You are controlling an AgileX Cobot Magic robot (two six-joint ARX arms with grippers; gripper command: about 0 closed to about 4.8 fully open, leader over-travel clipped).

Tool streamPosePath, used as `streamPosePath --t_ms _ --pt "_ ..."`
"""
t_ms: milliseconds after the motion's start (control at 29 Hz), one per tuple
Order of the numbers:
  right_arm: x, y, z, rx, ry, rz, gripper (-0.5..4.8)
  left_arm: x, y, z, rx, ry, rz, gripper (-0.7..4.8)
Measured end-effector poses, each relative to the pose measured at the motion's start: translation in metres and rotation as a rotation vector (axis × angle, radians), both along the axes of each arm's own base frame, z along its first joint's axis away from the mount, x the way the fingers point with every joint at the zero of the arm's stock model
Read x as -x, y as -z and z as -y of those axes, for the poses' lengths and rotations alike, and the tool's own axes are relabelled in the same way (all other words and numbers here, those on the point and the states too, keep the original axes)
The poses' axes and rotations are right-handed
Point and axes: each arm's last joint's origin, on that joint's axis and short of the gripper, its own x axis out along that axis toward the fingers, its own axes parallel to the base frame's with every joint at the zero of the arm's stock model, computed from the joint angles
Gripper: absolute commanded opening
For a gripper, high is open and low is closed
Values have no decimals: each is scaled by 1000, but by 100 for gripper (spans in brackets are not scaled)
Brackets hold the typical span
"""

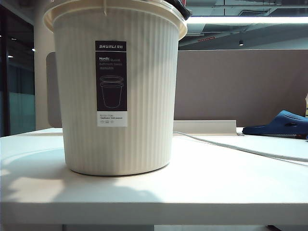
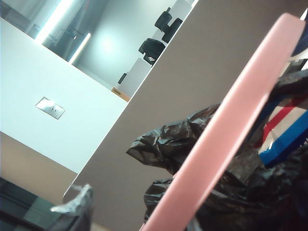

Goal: Open the ring lid of the trash can, pull out the black garbage bag inside, and place it on the table.

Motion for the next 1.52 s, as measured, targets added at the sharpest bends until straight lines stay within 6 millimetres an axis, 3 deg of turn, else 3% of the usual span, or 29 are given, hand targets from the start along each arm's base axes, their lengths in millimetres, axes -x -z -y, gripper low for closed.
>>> streamPosePath --t_ms 241,689,895,1102,1377,1446,1481,1515 --pt "-9 -14 9 -106 45 48 -5 0 4 1 1 15 -34 247" --pt "-16 -13 10 -122 27 47 -5 0 5 -1 9 -3 -51 247" --pt "-18 -17 10 -161 60 72 -5 12 -4 -13 50 32 -18 247" --pt "-22 -13 9 -141 98 60 -5 34 -26 -40 272 75 19 247" --pt "-28 -18 14 -184 118 91 -5 79 -45 -99 606 172 65 244" --pt "-28 -20 14 -199 113 101 -5 90 -45 -112 675 223 43 225" --pt "-29 -21 15 -207 119 107 -5 95 -43 -118 718 248 19 194" --pt "-30 -21 16 -212 122 111 -5 99 -40 -124 750 264 -12 125"
